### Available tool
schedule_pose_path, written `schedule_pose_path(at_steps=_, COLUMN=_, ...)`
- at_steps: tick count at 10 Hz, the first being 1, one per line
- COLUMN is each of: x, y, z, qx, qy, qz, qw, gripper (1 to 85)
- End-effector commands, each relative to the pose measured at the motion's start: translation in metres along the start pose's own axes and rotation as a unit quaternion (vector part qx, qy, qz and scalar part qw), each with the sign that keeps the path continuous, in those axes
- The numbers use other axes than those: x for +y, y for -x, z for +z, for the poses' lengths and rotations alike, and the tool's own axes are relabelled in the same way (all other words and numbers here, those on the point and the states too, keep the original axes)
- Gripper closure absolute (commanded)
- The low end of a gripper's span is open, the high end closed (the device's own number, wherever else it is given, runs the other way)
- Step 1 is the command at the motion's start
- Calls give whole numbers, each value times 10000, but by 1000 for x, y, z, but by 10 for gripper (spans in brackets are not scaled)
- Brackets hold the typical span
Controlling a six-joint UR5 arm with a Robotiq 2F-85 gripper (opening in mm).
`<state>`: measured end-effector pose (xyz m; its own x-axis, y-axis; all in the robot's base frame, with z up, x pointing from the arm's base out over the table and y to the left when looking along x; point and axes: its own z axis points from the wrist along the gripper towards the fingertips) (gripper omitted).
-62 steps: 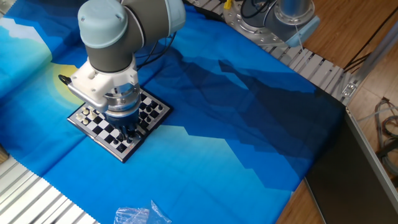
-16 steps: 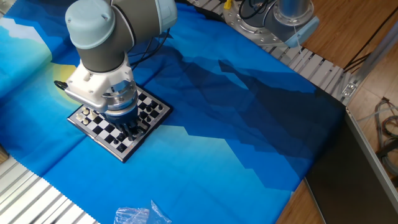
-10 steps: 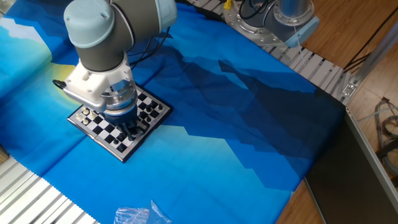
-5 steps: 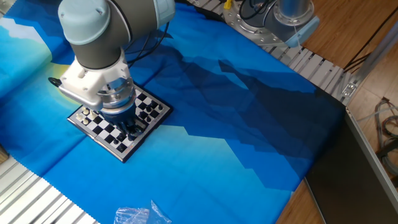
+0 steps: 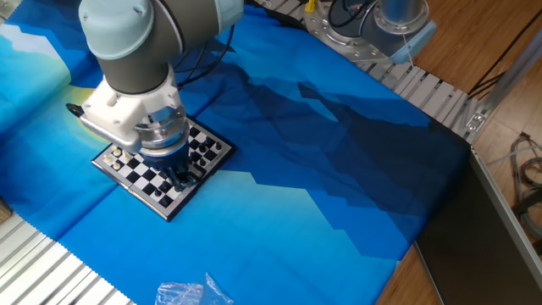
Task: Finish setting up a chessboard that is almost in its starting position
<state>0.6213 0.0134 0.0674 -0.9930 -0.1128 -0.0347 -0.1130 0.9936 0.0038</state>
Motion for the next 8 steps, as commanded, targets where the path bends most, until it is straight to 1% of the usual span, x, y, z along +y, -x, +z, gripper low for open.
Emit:
schedule_pose_path(at_steps=1, x=31, y=4, z=-11, qx=-29, qy=-59, qz=382, qw=9992, gripper=727)
schedule_pose_path(at_steps=2, x=39, y=6, z=-13, qx=-34, qy=-113, qz=479, qw=9988, gripper=787)
schedule_pose_path(at_steps=3, x=43, y=8, z=-15, qx=-30, qy=-197, qz=515, qw=9985, gripper=847)
schedule_pose_path(at_steps=4, x=48, y=10, z=-16, qx=-24, qy=-181, qz=546, qw=9983, gripper=847)
schedule_pose_path(at_steps=5, x=50, y=11, z=-15, qx=-24, qy=-173, qz=539, qw=9984, gripper=847)
schedule_pose_path(at_steps=6, x=45, y=16, z=-12, qx=-21, qy=-196, qz=453, qw=9988, gripper=847)
schedule_pose_path(at_steps=7, x=45, y=18, z=-10, qx=-30, qy=-144, qz=363, qw=9992, gripper=847)
schedule_pose_path(at_steps=8, x=45, y=19, z=-10, qx=-42, qy=-146, qz=233, qw=9996, gripper=847)
